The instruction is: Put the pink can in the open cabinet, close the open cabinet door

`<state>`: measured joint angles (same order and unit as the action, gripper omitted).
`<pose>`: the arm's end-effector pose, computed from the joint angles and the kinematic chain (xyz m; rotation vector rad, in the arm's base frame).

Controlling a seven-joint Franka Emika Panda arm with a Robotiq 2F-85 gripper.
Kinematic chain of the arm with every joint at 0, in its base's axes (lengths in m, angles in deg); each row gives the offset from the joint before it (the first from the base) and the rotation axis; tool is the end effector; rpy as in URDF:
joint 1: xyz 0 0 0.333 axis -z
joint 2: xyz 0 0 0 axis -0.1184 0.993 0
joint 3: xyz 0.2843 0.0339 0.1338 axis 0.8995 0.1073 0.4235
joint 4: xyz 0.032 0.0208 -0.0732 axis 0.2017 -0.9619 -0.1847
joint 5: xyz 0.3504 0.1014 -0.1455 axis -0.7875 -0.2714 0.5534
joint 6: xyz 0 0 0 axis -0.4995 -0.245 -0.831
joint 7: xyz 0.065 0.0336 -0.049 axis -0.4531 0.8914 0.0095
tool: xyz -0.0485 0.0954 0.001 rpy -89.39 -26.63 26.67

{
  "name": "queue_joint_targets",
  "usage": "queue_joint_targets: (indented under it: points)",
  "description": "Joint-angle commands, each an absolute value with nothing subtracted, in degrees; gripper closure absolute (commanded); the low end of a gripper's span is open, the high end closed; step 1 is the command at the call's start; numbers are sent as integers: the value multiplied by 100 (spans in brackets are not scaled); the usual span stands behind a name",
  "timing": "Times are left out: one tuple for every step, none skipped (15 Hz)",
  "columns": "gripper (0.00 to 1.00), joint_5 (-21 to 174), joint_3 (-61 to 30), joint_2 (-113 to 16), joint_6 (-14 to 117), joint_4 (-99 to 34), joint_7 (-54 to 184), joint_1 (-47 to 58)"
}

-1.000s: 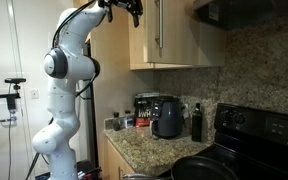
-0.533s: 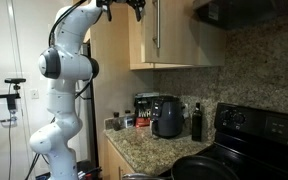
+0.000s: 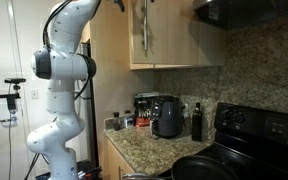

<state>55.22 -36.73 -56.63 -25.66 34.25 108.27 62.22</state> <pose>0.1441 -0.3633 0.9409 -1.6405 2.5393 -0.6803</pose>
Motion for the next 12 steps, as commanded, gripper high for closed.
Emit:
queue_joint_targets:
  points:
    - [0,5298,-3359,-5622,-2464,3395,10851,6428]
    - [0,5143,-3273,-5582,-2395,3354,10852,6446]
    - [0,5090,-3224,-5538,-2362,3347,10853,6450]
    - [0,5076,-3190,-5511,-2352,3354,10853,6451]
    - [0,5071,-3179,-5509,-2348,3357,10853,6450]
    - [0,5047,-3110,-5572,-2412,3395,10707,6395]
    - [0,4906,-3011,-5664,-2414,3413,10496,6380]
    - [0,4834,-2919,-5730,-2448,3457,10282,6350]
    - [0,4776,-2833,-5794,-2480,3513,10154,6320]
    - [0,4678,-2748,-5891,-2539,3543,10046,6283]
    - [0,4577,-2686,-5985,-2574,3566,9946,6232]
    - [0,4482,-2635,-6065,-2619,3575,9873,6169]
